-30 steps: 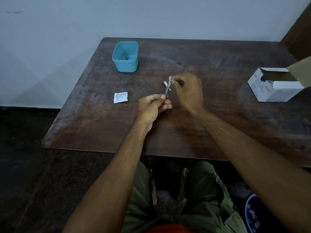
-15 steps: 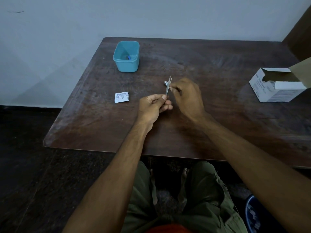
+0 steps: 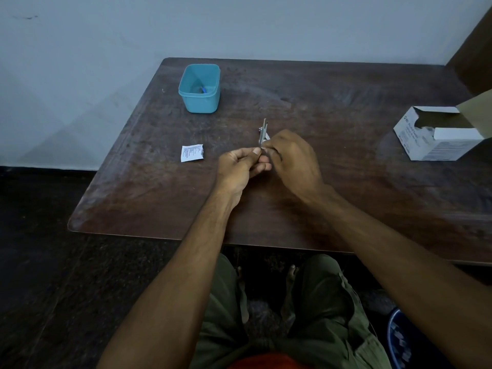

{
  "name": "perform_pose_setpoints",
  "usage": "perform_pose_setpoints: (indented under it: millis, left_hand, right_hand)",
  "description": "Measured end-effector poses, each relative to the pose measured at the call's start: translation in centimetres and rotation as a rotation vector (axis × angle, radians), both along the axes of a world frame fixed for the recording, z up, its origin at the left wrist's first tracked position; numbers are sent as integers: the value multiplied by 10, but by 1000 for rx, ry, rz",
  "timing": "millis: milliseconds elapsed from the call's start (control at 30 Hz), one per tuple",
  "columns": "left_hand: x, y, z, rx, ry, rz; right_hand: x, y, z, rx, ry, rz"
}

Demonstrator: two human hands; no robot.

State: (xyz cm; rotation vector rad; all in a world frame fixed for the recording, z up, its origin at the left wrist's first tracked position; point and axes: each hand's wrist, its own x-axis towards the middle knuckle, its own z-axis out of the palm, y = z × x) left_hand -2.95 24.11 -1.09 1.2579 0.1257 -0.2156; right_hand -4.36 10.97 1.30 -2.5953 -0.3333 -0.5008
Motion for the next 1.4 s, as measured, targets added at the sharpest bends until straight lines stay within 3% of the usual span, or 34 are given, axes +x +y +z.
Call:
perform_pose_setpoints:
  millis: [233,467,733,900,1167,1400]
  left_hand:
    - [-1,-1,3,17,21,-24]
    - [0,-1,3,13,10,-8]
    - [-3,-1,5,13,1,-13]
    - [-3,-1,4,-2,-9,2]
    - [-2,-2,1,82,-32,-38]
    - [1,-2,0,107,-45,-31]
  right_hand:
    - [17,-11,7,-16,-33,-61]
    - [4,-9,-2,-62,-35,75]
    - [23,2,6,602,79,-179]
    - [21,9,4,965,361,-192]
    - [37,-3,24,1151,489,-232]
    - [27,-7,24,1120,651,-170]
